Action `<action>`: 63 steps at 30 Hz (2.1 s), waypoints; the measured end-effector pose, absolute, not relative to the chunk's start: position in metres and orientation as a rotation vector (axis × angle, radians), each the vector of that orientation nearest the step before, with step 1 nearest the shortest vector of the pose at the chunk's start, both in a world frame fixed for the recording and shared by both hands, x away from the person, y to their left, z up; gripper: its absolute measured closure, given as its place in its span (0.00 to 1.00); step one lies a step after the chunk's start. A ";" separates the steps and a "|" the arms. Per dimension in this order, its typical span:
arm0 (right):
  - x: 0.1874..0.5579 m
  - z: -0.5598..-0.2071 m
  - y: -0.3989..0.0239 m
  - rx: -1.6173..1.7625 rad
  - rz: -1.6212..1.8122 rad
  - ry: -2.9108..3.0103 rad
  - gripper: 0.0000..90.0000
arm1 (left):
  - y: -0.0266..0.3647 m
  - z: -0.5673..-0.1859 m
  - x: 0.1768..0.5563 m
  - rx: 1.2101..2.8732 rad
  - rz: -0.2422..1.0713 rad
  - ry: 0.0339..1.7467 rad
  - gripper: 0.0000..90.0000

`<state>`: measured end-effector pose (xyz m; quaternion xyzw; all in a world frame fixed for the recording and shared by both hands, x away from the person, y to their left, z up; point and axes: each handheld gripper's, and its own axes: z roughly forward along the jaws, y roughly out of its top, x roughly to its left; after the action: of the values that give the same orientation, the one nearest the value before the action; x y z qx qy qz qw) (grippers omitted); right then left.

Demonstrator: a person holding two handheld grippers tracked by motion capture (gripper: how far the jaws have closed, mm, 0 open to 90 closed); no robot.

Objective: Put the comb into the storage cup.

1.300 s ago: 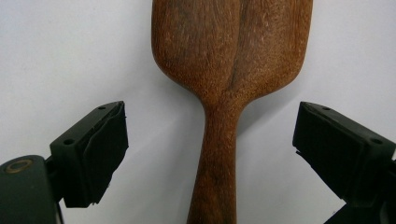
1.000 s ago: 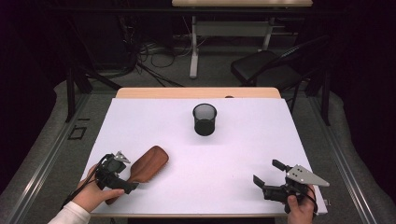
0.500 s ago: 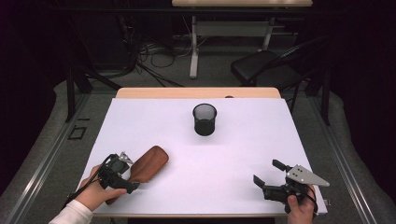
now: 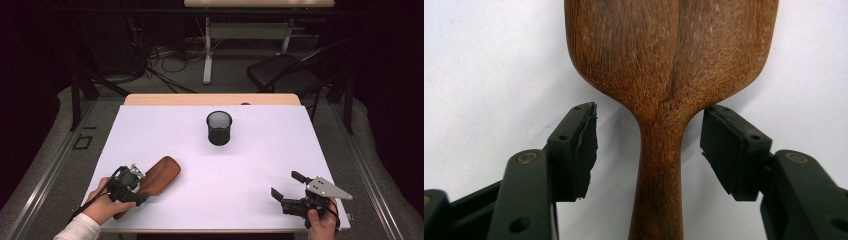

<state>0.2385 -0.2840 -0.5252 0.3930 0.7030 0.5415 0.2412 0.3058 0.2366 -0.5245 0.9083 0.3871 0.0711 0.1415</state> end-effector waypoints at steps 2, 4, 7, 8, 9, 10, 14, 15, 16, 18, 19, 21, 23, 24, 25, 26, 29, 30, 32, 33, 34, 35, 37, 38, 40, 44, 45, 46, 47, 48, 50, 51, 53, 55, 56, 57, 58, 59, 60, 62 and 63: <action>0.238 -0.525 -0.284 1.073 1.480 1.924 0.06 | 0.236 -0.525 0.306 2.621 0.197 1.114 0.45; 0.238 -0.525 -0.284 1.075 1.481 1.925 0.06 | 0.235 -0.525 0.305 2.631 0.195 1.112 0.48; 0.238 -0.525 -0.284 1.075 1.481 1.925 0.06 | 0.234 -0.526 0.306 2.649 0.187 1.114 0.49; 0.238 -0.525 -0.284 1.073 1.481 1.925 0.06 | 0.234 -0.526 0.306 2.656 0.184 1.117 0.50; 0.238 -0.525 -0.284 1.073 1.480 1.925 0.06 | 0.233 -0.526 0.306 2.658 0.179 1.124 0.50; 0.238 -0.525 -0.284 1.073 1.481 1.926 0.06 | 0.233 -0.526 0.306 2.661 0.177 1.125 0.51; 0.238 -0.525 -0.284 1.074 1.481 1.927 0.06 | 0.233 -0.527 0.307 2.658 0.179 1.129 0.52; 0.238 -0.525 -0.284 1.074 1.481 1.927 0.06 | 0.233 -0.528 0.307 2.658 0.176 1.131 0.53; 0.238 -0.525 -0.284 1.076 1.481 1.926 0.06 | 0.232 -0.528 0.308 2.660 0.170 1.135 0.53; 0.238 -0.525 -0.284 1.074 1.481 1.928 0.06 | 0.232 -0.529 0.308 2.659 0.167 1.134 0.54; 0.238 -0.525 -0.284 1.073 1.480 1.928 0.06 | 0.231 -0.529 0.308 2.659 0.170 1.130 0.54; 0.238 -0.525 -0.284 1.073 1.480 1.929 0.06 | 0.231 -0.529 0.309 2.658 0.167 1.122 0.56; 0.238 -0.525 -0.284 1.073 1.480 1.929 0.06 | 0.231 -0.529 0.309 2.659 0.153 1.126 0.58; 0.238 -0.525 -0.284 1.073 1.480 1.930 0.06 | 0.230 -0.529 0.309 2.659 0.150 1.128 0.59; 0.238 -0.525 -0.284 1.072 1.480 1.930 0.06 | 0.230 -0.529 0.309 2.658 0.149 1.129 0.60; 0.238 -0.525 -0.284 1.072 1.480 1.929 0.06 | 0.230 -0.529 0.309 2.655 0.144 1.131 0.60; 0.238 -0.525 -0.284 1.073 1.481 1.929 0.06 | 0.230 -0.529 0.310 2.651 0.133 1.132 0.64; 0.238 -0.525 -0.284 1.072 1.481 1.929 0.06 | 0.230 -0.528 0.309 2.648 0.125 1.137 0.65; 0.238 -0.525 -0.284 1.072 1.481 1.930 0.06 | 0.230 -0.528 0.310 2.648 0.123 1.140 0.67; 0.238 -0.525 -0.284 1.073 1.481 1.929 0.06 | 0.230 -0.528 0.309 2.644 0.119 1.145 0.67; 0.238 -0.525 -0.284 1.073 1.481 1.930 0.06 | 0.231 -0.528 0.310 2.647 0.123 1.142 0.68; 0.238 -0.525 -0.284 1.072 1.480 1.930 0.06 | 0.231 -0.528 0.310 2.648 0.123 1.144 0.69; 0.238 -0.525 -0.284 1.071 1.481 1.930 0.06 | 0.231 -0.528 0.310 2.651 0.122 1.141 0.71; 0.238 -0.525 -0.284 1.072 1.480 1.931 0.06 | 0.231 -0.528 0.310 2.652 0.123 1.141 0.72; 0.238 -0.526 -0.284 1.073 1.480 1.931 0.07 | 0.231 -0.528 0.309 2.655 0.122 1.139 0.73; 0.239 -0.526 -0.284 1.072 1.480 1.930 0.07 | 0.231 -0.528 0.309 2.657 0.125 1.139 0.74; 0.239 -0.526 -0.284 1.075 1.482 1.930 0.07 | 0.231 -0.528 0.309 2.657 0.127 1.140 0.74; 0.239 -0.526 -0.284 1.074 1.481 1.930 0.07 | 0.231 -0.528 0.309 2.658 0.126 1.141 0.74; 0.239 -0.526 -0.284 1.074 1.482 1.930 0.07 | 0.231 -0.528 0.309 2.660 0.123 1.142 0.74; 0.239 -0.526 -0.284 1.072 1.481 1.931 0.07 | 0.231 -0.528 0.310 2.660 0.122 1.144 0.75; 0.239 -0.526 -0.284 1.075 1.482 1.929 0.07 | 0.231 -0.527 0.310 2.662 0.121 1.146 0.75; 0.239 -0.526 -0.284 1.075 1.482 1.930 0.07 | 0.231 -0.527 0.310 2.662 0.122 1.146 0.75; 0.239 -0.526 -0.284 1.075 1.482 1.930 0.07 | 0.231 -0.527 0.309 2.665 0.123 1.144 0.76; 0.239 -0.526 -0.284 1.075 1.480 1.932 0.07 | 0.231 -0.527 0.309 2.667 0.127 1.142 0.77; 0.239 -0.526 -0.283 1.076 1.483 1.930 0.07 | 0.231 -0.527 0.309 2.666 0.126 1.144 0.77; 0.239 -0.526 -0.284 1.073 1.479 1.932 0.07 | 0.231 -0.527 0.309 2.667 0.125 1.144 0.77; 0.239 -0.526 -0.284 1.074 1.478 1.932 0.07 | 0.231 -0.527 0.309 2.667 0.122 1.145 0.77; 0.239 -0.526 -0.284 1.073 1.479 1.932 0.07 | 0.231 -0.527 0.308 2.665 0.126 1.143 0.78; 0.239 -0.526 -0.284 1.073 1.479 1.932 0.07 | 0.232 -0.527 0.308 2.658 0.131 1.145 0.78; 0.239 -0.526 -0.284 1.074 1.479 1.931 0.07 | 0.233 -0.527 0.307 2.657 0.131 1.141 0.79; 0.239 -0.526 -0.284 1.074 1.478 1.931 0.07 | 0.234 -0.527 0.307 2.656 0.134 1.136 0.80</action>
<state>0.2391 -0.2835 -0.5261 0.3924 0.7051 0.5399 0.2394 0.3073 0.2335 -0.5273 0.9113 0.3898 0.0460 0.1246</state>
